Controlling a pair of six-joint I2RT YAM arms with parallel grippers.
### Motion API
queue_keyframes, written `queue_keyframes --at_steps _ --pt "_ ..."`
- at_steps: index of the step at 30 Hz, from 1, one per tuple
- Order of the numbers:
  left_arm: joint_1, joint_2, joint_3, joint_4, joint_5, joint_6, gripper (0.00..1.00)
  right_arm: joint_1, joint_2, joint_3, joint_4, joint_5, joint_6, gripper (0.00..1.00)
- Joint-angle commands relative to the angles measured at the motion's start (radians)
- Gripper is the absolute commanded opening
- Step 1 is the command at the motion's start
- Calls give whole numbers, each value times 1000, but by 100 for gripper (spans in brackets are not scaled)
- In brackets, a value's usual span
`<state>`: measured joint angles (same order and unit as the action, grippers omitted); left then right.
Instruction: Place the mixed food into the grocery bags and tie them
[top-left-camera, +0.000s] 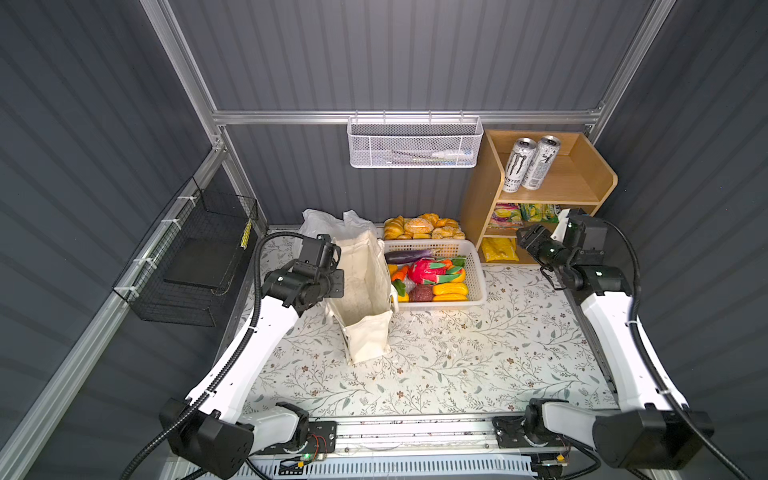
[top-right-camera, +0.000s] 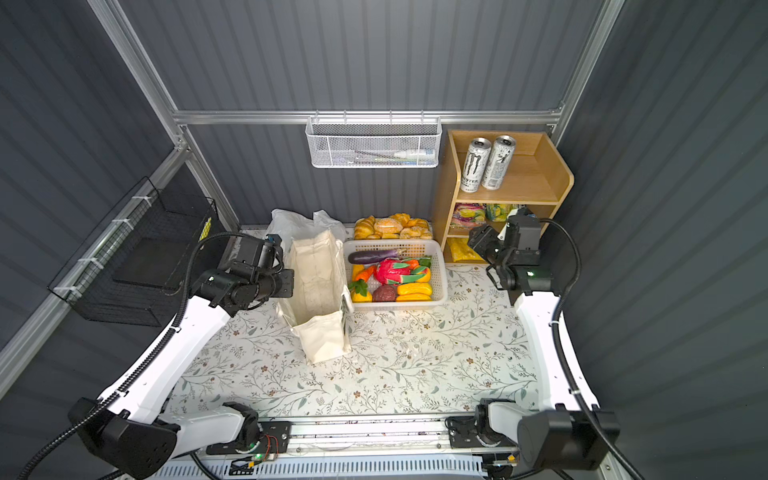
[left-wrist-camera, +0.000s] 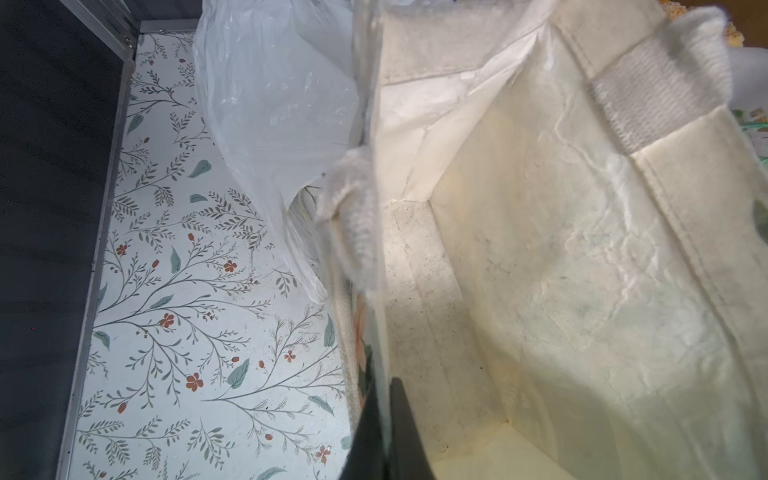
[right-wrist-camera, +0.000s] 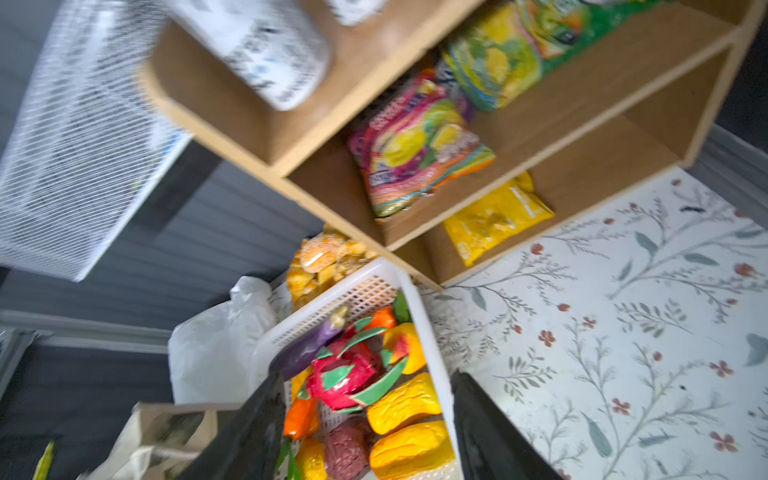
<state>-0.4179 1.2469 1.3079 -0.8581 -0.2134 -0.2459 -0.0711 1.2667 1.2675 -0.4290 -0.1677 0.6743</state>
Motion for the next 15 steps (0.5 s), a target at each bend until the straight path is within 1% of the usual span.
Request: queue_keyframes --at_steps 1,5,11,15 --pt "1 -25 -12 16 55 17 0 -57 87 -12 85 -73 55 64" --pt "0 -22 -4 11 55 19 0 -106 203 17 188 -89 52 63" --pt "1 -10 7 22 62 20 0 -139 367 73 338 -105 30 64" --pt "0 0 11 28 67 22 0 -145 445 131 366 -101 4 64"
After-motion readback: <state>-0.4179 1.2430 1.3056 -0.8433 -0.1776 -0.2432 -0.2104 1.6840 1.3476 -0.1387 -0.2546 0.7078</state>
